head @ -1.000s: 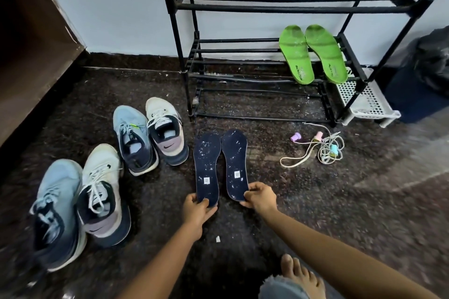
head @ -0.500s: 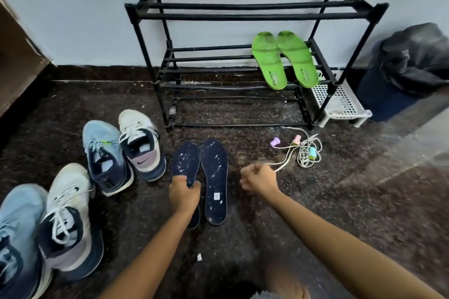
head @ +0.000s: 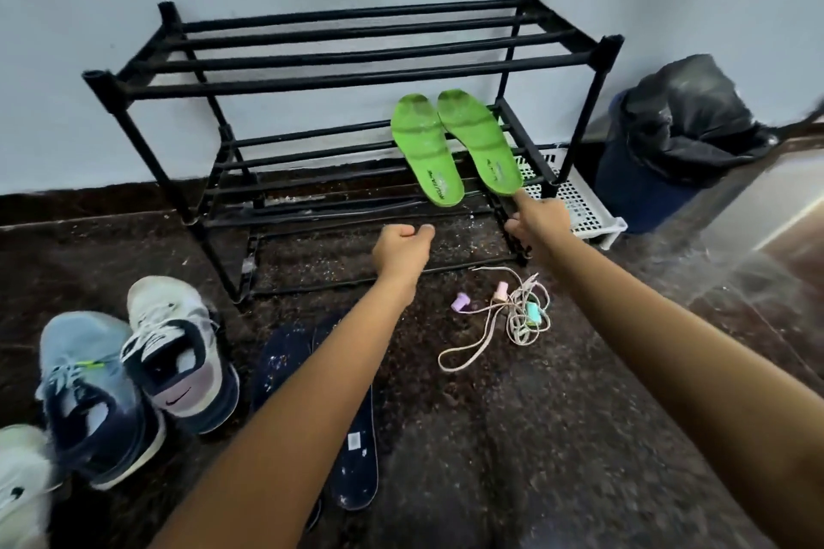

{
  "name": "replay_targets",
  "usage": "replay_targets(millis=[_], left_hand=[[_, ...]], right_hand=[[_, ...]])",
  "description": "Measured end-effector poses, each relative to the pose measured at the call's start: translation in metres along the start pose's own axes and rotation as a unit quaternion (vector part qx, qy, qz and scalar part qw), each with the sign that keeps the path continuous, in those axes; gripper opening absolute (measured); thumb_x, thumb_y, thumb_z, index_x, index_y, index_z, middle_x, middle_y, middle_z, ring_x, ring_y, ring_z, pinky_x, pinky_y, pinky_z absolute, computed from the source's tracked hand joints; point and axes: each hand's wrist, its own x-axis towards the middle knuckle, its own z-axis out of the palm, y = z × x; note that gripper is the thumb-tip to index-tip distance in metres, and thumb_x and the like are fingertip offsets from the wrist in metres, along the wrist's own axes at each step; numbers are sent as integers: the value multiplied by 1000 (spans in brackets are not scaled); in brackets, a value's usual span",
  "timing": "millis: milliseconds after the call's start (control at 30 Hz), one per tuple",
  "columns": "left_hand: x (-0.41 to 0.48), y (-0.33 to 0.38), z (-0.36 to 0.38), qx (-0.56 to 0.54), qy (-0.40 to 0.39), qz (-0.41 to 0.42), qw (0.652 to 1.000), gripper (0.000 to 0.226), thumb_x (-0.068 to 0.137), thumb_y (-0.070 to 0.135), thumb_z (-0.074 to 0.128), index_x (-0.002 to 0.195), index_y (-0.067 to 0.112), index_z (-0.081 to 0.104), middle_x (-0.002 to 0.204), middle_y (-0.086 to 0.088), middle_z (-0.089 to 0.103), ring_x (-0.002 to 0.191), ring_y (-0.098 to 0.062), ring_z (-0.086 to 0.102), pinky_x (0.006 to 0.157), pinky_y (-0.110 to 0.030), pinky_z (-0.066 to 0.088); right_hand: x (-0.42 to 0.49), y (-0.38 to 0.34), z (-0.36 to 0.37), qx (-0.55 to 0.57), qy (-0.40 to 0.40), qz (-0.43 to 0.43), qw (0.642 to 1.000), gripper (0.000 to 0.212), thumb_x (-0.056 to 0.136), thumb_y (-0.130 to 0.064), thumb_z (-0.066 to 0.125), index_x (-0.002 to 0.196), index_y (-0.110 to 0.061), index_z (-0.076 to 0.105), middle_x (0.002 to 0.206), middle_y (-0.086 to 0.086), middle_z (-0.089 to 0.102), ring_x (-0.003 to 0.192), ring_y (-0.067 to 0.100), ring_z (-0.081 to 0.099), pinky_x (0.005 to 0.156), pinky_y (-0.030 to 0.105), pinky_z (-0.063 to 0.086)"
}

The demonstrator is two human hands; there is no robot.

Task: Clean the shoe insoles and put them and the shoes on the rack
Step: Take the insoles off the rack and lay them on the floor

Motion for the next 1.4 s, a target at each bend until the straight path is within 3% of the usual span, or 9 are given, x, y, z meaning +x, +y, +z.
replay_targets(millis=[133, 233, 433, 533, 633, 700, 833, 1167, 1400], left_hand=[[23, 22, 31, -36, -11, -27, 999, 34, 87, 32, 69, 109, 6, 60, 99, -6, 63, 71, -13, 64, 87, -36, 58], [35, 37, 41, -67, -6, -39, 997, 24, 90, 26, 69, 79, 11, 54, 89, -5, 61, 66, -15, 62, 78, -32, 60], [45, 56, 44, -131, -1, -48, 990, 11, 88, -6, 64, 83, 1, 57, 108, -16, 65, 80, -21, 65, 66, -23, 58], [42, 57, 38, -168, -28, -56, 984, 11, 88, -10, 60, 88, 1, 61, 108, -16, 66, 83, -20, 66, 56, -19, 57], [31, 53, 29, -199, -68, -59, 976, 14, 91, -8, 57, 87, 4, 60, 107, -13, 67, 86, -17, 66, 62, -20, 58], [18, 48, 18, -212, -96, -59, 971, 16, 91, -10, 55, 90, 5, 60, 107, -13, 67, 87, -17, 67, 67, -22, 58], [-15, 27, -7, -197, -136, -47, 970, 35, 90, -12, 53, 124, -2, 53, 114, -17, 67, 96, -23, 69, 78, -29, 59], [-119, -52, -53, -229, -90, -61, 967, 51, 90, -14, 52, 136, 4, 41, 113, -14, 69, 102, -25, 69, 86, -36, 57], [-182, -144, -77, -195, -32, -107, 975, 47, 91, -13, 54, 132, 7, 43, 118, -16, 65, 104, -27, 66, 77, -32, 56]], right_hand=[[30, -12, 4, 122, -41, 65, 990, 26, 89, -18, 59, 104, 2, 52, 96, 20, 62, 76, 27, 65, 52, 26, 56], [37, -18, 9, 164, -64, 94, 980, 15, 92, -7, 56, 103, 1, 51, 107, 20, 61, 73, 23, 64, 49, 26, 56], [40, -19, 14, 157, -65, 109, 979, 6, 85, 10, 58, 86, 10, 52, 99, 23, 64, 67, 24, 67, 63, 33, 59], [28, -24, 11, 156, -60, 96, 981, 11, 84, 9, 59, 94, 12, 55, 89, 21, 65, 62, 23, 69, 67, 35, 59], [0, -29, 4, 169, -73, 73, 980, 9, 85, 6, 59, 92, 10, 54, 84, 22, 64, 62, 26, 69, 56, 29, 59], [-24, -31, -2, 159, -97, 57, 981, 7, 87, 5, 58, 82, 6, 54, 80, 21, 64, 64, 26, 68, 62, 32, 58], [-70, -22, -15, 191, -158, 45, 968, 20, 88, 10, 53, 73, -3, 47, 80, 18, 61, 68, 24, 65, 68, 32, 58], [-169, 75, -61, 233, -207, 92, 946, 23, 84, 20, 46, 91, -2, 49, 83, 14, 70, 73, 21, 69, 67, 31, 59], [-215, 151, -87, 207, -201, 180, 940, 24, 84, 21, 44, 94, 0, 50, 79, 13, 69, 67, 21, 68, 58, 28, 58]])
